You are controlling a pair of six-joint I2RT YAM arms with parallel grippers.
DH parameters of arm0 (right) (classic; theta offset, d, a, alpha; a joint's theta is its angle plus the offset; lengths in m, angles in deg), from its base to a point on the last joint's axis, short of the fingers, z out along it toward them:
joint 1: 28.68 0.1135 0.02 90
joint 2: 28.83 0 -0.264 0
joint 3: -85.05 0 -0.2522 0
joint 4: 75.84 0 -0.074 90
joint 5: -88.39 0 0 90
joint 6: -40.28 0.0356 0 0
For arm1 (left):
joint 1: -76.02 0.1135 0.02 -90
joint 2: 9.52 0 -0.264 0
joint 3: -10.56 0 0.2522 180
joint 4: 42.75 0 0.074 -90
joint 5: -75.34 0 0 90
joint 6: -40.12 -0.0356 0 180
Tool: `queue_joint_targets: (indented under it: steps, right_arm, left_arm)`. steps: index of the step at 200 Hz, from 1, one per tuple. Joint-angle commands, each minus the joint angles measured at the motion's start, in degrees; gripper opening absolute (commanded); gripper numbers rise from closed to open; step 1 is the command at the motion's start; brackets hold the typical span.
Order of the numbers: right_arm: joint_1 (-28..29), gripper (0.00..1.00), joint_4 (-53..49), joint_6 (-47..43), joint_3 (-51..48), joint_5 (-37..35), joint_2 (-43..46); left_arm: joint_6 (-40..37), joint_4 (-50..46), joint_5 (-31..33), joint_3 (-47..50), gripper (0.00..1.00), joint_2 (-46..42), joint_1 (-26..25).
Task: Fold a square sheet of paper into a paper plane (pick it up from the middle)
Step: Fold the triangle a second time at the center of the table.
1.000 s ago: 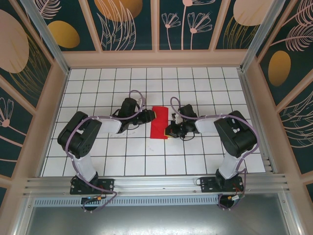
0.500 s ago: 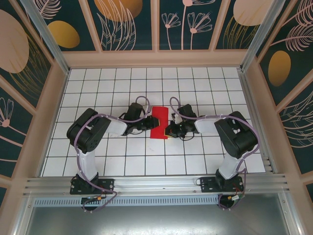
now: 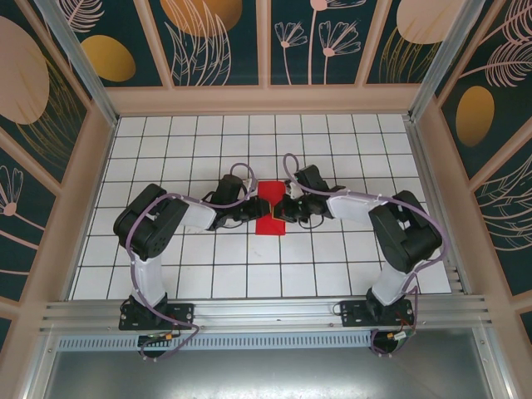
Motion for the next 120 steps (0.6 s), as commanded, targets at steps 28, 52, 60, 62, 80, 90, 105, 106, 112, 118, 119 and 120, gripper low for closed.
queue_joint_targets:
  steps: [28, 52, 60, 62, 80, 90, 105, 106, 112, 118, 119, 120]
  right_arm:
    - [0.92, 0.0, -2.21, 0.31, 3.29, -0.92, -7.62]
    - [0.81, 0.0, -2.18, 0.39, 1.77, -1.85, -8.59]
    - [0.9, 0.0, -0.96, 0.83, 0.47, -2.16, -7.51]
    - [0.92, 0.0, -0.56, 0.93, 0.11, -2.17, -7.23]
    - [0.46, 0.0, -1.81, 0.55, -0.84, -3.36, -5.08]
    - [0.2, 0.0, -4.17, -0.6, -0.46, -4.23, -4.99]
    - [0.25, 0.0, -4.79, -1.49, -1.44, -3.2, -4.62]
    - [0.21, 0.0, -4.75, -1.49, -1.54, -3.08, -4.59]
    - [0.17, 0.0, -4.23, -1.62, -2.36, -2.0, -4.29]
    - [0.18, 0.0, -3.71, -1.63, -3.12, -0.92, -4.02]
    - [0.17, 0.0, -3.64, -1.65, -3.26, -0.66, -3.98]
    - [0.21, 0.0, -3.56, -1.66, -3.42, -0.5, -3.92]
  left_arm:
    - [0.78, -1.37, 1.44, 0.68, 0.18, 1.22, 0.34]
    - [0.87, -1.63, 1.51, 0.69, 0.18, 1.28, 0.28]
    - [0.78, -1.83, 1.51, 0.69, 0.18, 1.27, 0.29]
    - [0.78, -1.85, 1.56, 0.69, 0.18, 1.31, 0.28]
    - [0.62, -2.42, 1.99, 0.69, 0.17, 1.23, 0.28]
    - [0.52, -2.96, 2.69, 0.61, 0.17, 1.21, 0.32]
    - [0.86, -3.84, 3.74, 0.46, 0.14, 1.55, 0.28]
    - [0.87, -3.9, 3.79, 0.4, 0.14, 1.57, 0.32]
    - [1.13, -4.39, 4.41, 0.36, 0.13, 1.69, 0.28]
    - [1.44, -5.16, 5.21, 0.19, 0.11, 2.0, 0.34]
    - [1.55, -5.44, 5.4, 0.17, 0.11, 2.1, 0.31]
    - [1.61, -5.71, 5.58, 0.12, 0.1, 2.15, 0.29]
